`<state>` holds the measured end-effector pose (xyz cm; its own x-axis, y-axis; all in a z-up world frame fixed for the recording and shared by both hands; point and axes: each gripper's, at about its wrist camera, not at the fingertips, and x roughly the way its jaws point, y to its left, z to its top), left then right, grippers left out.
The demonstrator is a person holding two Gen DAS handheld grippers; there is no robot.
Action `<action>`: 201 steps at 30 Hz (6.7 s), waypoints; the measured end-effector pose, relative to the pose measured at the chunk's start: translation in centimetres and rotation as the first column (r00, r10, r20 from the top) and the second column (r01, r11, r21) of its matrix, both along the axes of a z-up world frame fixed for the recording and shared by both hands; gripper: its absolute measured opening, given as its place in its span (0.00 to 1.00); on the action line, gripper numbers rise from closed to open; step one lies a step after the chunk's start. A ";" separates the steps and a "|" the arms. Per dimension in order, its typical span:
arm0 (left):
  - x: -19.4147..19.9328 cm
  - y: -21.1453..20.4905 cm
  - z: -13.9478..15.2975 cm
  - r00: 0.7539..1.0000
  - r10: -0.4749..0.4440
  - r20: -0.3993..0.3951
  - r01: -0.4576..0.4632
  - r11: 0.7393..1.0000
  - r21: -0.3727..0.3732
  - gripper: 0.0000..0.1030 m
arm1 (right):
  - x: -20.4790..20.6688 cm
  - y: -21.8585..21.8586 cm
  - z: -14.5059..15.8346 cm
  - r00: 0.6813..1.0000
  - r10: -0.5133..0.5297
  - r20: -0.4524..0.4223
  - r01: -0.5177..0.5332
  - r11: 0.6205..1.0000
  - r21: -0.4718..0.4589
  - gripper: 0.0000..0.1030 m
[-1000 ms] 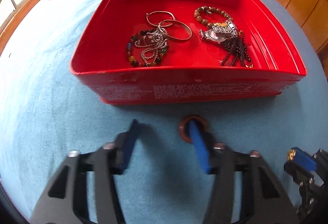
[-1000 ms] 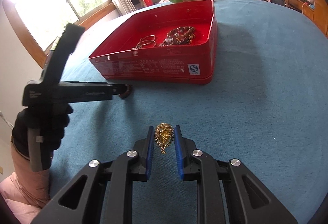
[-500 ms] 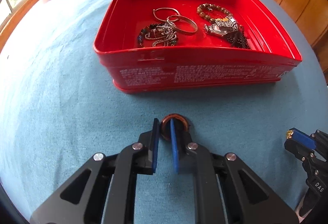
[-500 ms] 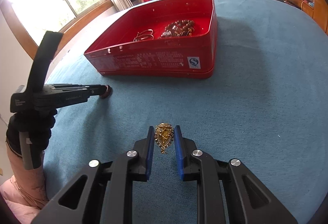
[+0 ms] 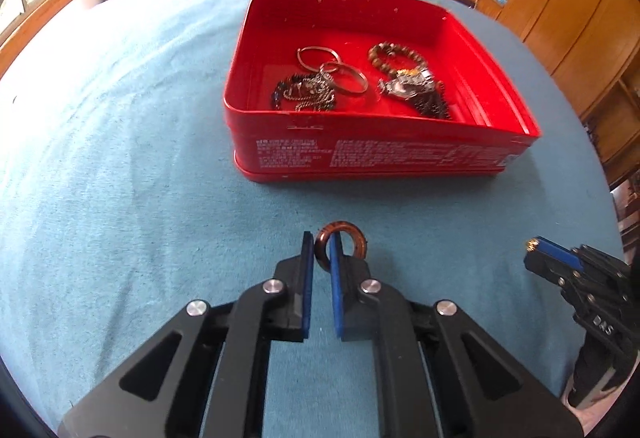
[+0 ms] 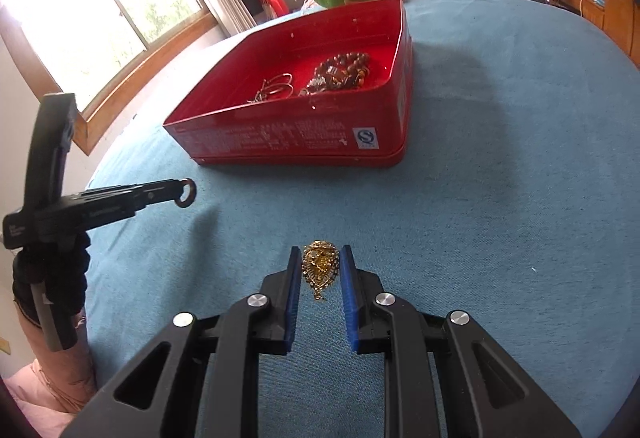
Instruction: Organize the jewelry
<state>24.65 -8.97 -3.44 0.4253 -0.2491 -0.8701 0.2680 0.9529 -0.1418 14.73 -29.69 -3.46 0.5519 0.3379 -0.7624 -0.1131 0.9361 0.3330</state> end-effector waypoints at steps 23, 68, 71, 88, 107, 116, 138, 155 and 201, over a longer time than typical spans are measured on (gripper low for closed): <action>0.2 -0.7 7.8 0.991 -0.026 0.132 0.032 0.998 -0.050 0.06 | 3.8 1.4 8.7 0.992 0.027 0.121 -0.021 0.999 -0.045 0.18; 14.2 -5.1 3.0 1.000 0.004 0.004 -0.004 0.998 -0.057 0.08 | 19.1 1.9 4.1 0.998 -0.067 -0.007 0.067 0.997 -0.041 0.22; 13.3 -4.8 4.0 0.999 0.015 0.033 -0.013 0.998 -0.055 0.09 | 18.3 1.8 5.0 0.997 -0.076 0.018 0.077 0.996 -0.048 0.22; 7.5 -2.4 8.6 0.980 0.068 0.188 -0.061 0.997 -0.046 0.65 | 13.4 0.6 7.6 0.984 -0.152 0.089 0.160 0.983 -0.090 0.57; 1.3 1.0 7.7 0.968 0.093 0.232 -0.094 0.996 -0.007 0.92 | 7.8 1.4 7.3 0.981 -0.155 0.114 0.171 0.975 -0.139 0.96; -1.9 2.2 5.9 0.964 0.099 0.246 -0.100 0.995 -0.008 0.92 | 4.6 2.1 5.8 0.982 -0.150 0.111 0.164 0.977 -0.138 0.96; -3.5 1.8 5.6 0.955 0.082 0.285 -0.094 0.995 0.028 0.92 | 4.9 3.0 4.6 0.983 -0.157 0.091 0.171 0.970 -0.174 0.96; -0.6 2.2 4.4 0.963 0.106 0.249 -0.127 0.989 0.070 0.92 | 5.7 2.6 3.9 0.986 -0.148 0.071 0.158 0.974 -0.163 0.96; -1.1 1.7 4.7 0.966 0.085 0.246 -0.109 0.991 0.083 0.92 | 5.8 2.5 3.8 0.986 -0.149 0.070 0.159 0.972 -0.171 0.96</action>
